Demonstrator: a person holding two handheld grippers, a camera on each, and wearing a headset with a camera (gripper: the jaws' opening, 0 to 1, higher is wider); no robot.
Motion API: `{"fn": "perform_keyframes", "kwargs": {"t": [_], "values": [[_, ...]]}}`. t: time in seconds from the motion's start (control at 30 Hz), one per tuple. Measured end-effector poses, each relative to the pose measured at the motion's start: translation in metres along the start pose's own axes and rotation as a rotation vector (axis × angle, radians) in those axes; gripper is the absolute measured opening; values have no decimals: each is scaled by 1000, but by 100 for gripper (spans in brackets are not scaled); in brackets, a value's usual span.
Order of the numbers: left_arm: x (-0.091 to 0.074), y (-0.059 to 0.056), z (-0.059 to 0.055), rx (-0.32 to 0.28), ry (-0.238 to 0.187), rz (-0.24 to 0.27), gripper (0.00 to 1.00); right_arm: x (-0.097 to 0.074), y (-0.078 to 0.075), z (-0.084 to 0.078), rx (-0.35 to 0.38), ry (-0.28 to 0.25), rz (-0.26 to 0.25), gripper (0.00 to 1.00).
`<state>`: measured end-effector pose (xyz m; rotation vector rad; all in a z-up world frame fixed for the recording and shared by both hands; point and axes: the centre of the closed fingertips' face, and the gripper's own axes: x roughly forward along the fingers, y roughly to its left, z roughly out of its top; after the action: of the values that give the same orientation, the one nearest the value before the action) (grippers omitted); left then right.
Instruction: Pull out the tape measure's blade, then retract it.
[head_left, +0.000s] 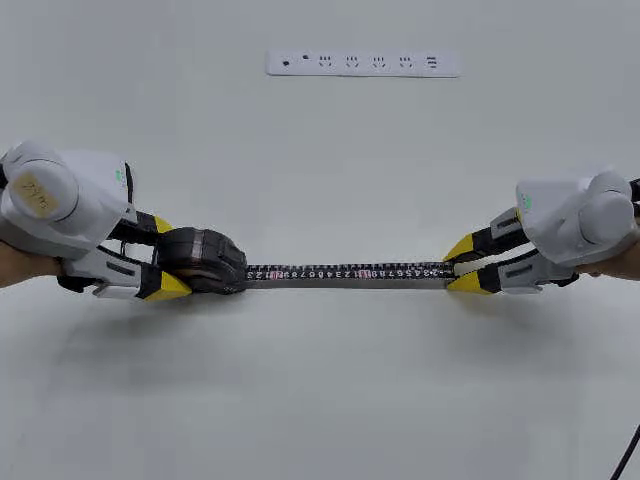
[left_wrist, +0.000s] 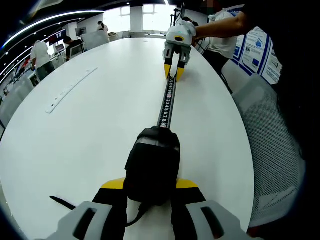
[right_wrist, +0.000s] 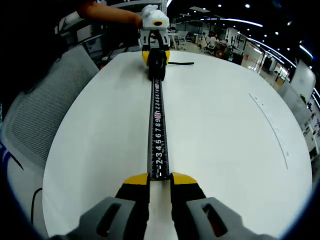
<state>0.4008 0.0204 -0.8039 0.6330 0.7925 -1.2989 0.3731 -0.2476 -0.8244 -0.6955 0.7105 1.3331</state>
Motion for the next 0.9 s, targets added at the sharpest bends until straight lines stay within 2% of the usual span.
{"fn": "perform_keyframes", "kwargs": {"t": [0.5,0.9], "values": [[3,0,-2,-10,12,12,32,-1,0,-1,22,1,-30,16],[0,4,1,-7,-11,38,39,-8,-2,1,51,-11,-64,26]]}}
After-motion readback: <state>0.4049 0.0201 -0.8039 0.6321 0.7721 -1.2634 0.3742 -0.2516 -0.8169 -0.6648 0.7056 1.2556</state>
